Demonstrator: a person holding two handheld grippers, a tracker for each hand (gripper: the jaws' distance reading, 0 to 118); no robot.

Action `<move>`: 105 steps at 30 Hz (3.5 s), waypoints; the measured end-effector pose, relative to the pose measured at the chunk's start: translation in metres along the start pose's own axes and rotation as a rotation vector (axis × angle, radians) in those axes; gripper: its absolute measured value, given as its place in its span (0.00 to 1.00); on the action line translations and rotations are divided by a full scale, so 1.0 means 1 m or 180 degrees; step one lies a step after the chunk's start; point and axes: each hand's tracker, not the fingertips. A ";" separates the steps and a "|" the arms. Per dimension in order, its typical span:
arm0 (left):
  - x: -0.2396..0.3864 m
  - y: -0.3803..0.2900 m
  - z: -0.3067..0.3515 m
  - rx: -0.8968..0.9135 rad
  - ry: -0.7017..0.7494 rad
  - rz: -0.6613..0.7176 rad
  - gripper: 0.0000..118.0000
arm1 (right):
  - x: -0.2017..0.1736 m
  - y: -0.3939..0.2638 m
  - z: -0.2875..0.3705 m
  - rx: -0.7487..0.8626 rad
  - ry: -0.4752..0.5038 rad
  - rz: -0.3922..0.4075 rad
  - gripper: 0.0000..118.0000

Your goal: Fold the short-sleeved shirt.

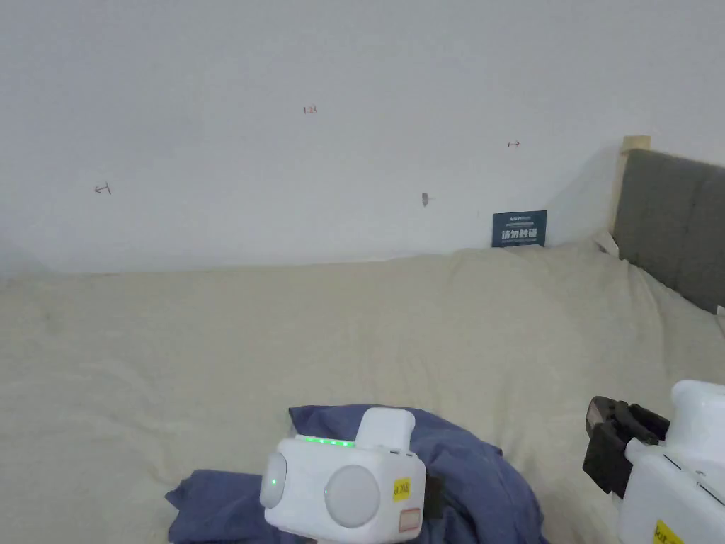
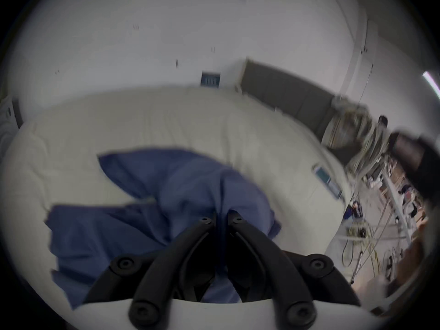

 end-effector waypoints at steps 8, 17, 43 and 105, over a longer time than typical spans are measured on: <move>-0.011 -0.019 -0.010 -0.0010 -0.0197 0.0252 0.62 | 0.012 -0.005 -0.009 -0.0097 -0.0086 -0.0034 0.00; -0.052 -0.001 0.058 0.0338 -0.0107 0.0440 0.70 | -0.011 -0.007 -0.010 -0.0144 0.0081 0.0068 0.00; -0.265 0.023 0.048 -0.0131 0.0920 0.1300 0.99 | -0.074 -0.037 -0.060 -0.0591 0.0452 0.0490 0.00; -0.207 0.028 0.081 0.0189 0.1323 0.0506 0.08 | -0.095 -0.042 -0.401 -0.2811 0.0331 0.1193 0.04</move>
